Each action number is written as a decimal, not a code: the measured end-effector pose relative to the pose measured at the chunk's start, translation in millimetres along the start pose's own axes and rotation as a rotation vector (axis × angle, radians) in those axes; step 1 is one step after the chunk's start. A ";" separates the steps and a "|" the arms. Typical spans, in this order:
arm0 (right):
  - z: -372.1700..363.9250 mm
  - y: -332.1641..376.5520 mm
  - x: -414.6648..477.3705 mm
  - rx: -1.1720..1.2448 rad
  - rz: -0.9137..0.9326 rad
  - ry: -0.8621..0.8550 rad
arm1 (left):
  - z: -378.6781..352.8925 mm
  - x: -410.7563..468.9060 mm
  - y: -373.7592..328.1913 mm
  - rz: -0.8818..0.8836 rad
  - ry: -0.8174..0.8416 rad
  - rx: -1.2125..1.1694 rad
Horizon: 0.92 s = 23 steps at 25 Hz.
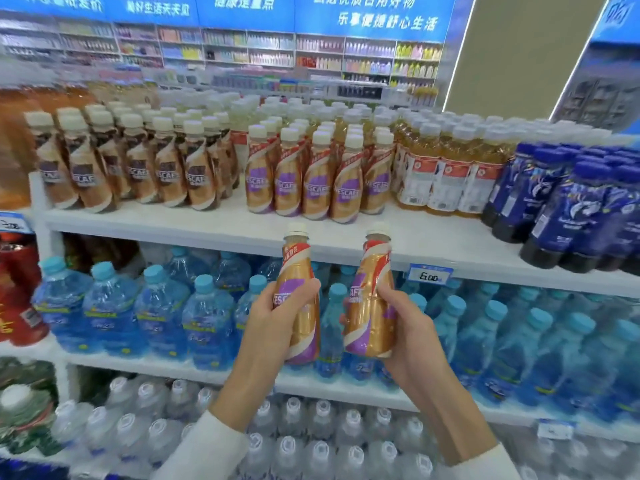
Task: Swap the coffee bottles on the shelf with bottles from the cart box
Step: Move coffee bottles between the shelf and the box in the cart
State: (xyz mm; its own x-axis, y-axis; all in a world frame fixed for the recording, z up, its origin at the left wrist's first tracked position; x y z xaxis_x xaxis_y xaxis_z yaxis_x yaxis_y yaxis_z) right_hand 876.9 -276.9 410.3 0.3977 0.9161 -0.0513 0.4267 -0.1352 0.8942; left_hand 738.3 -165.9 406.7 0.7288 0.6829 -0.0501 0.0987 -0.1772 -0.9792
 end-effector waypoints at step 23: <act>28.5 64.5 140.4 -0.634 0.210 -0.070 | 17.4 175.4 -56.9 -0.365 0.120 0.349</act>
State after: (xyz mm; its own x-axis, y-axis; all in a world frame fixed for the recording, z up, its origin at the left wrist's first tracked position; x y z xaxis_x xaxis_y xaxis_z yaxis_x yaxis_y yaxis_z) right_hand 983.4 -167.8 448.0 0.4811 0.8650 0.1426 -0.2167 -0.0402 0.9754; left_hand 848.7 -23.7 450.2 0.7639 0.5662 0.3097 0.1438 0.3184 -0.9370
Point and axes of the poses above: each hand's wrist, its own x-axis towards the middle knuckle, its own z-axis out of the back of the hand, y = z × x, the point moved 2 cm from there along x, towards the middle knuckle, and after that the axes turned 15 degrees about y, right-handed, at the moved point
